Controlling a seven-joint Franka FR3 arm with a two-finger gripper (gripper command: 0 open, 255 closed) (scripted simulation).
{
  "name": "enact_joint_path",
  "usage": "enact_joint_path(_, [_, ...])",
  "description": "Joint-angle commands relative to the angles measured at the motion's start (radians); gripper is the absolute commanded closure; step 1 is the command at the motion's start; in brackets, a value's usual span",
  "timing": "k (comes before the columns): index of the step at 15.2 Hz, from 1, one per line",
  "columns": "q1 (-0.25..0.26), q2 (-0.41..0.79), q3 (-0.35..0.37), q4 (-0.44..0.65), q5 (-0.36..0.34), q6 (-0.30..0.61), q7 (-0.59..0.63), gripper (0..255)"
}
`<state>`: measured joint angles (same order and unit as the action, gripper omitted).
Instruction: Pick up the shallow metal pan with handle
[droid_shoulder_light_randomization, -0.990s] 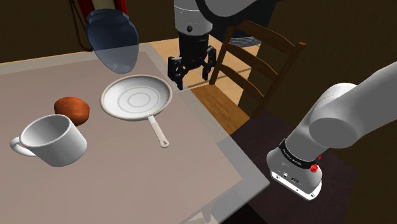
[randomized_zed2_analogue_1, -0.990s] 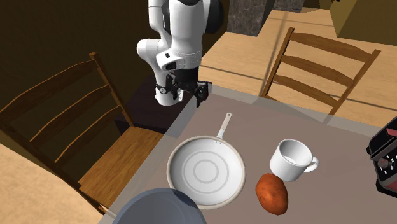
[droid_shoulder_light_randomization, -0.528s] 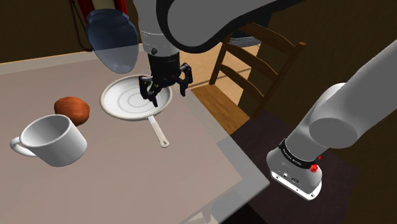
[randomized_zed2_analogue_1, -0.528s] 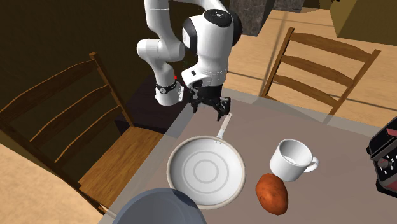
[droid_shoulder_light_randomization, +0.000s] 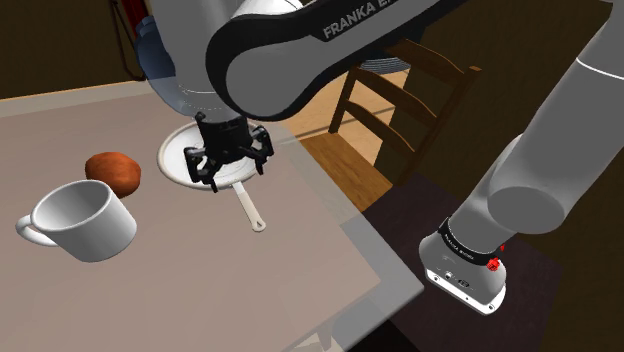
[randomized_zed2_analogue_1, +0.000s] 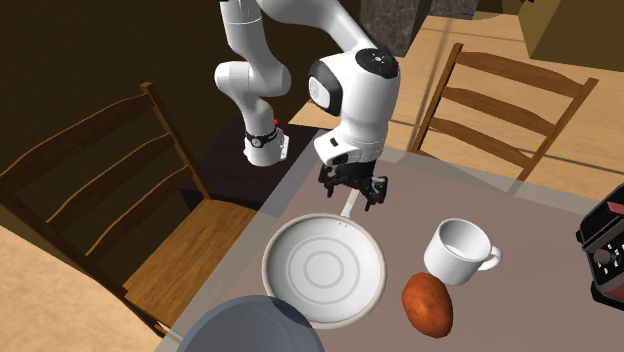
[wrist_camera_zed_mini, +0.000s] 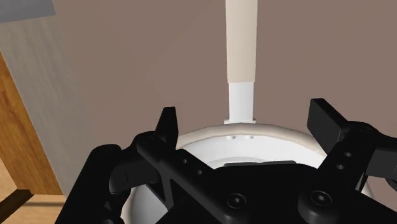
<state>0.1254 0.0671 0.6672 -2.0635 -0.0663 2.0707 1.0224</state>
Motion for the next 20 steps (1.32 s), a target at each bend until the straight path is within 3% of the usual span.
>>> enact_joint_path(1, [0.003,0.018,0.0,-0.008,-0.013,0.022,0.011,0])
enact_joint_path(6, [0.007,0.045,-0.003,-0.031,-0.035,0.066,0.026,0])
enact_joint_path(7, [0.006,0.044,-0.003,-0.031,-0.035,0.066,0.025,255])
enact_joint_path(16, [0.007,0.045,-0.003,-0.031,-0.035,0.066,0.026,255])
enact_joint_path(20, [0.002,0.015,0.0,-0.005,-0.011,0.017,0.009,255])
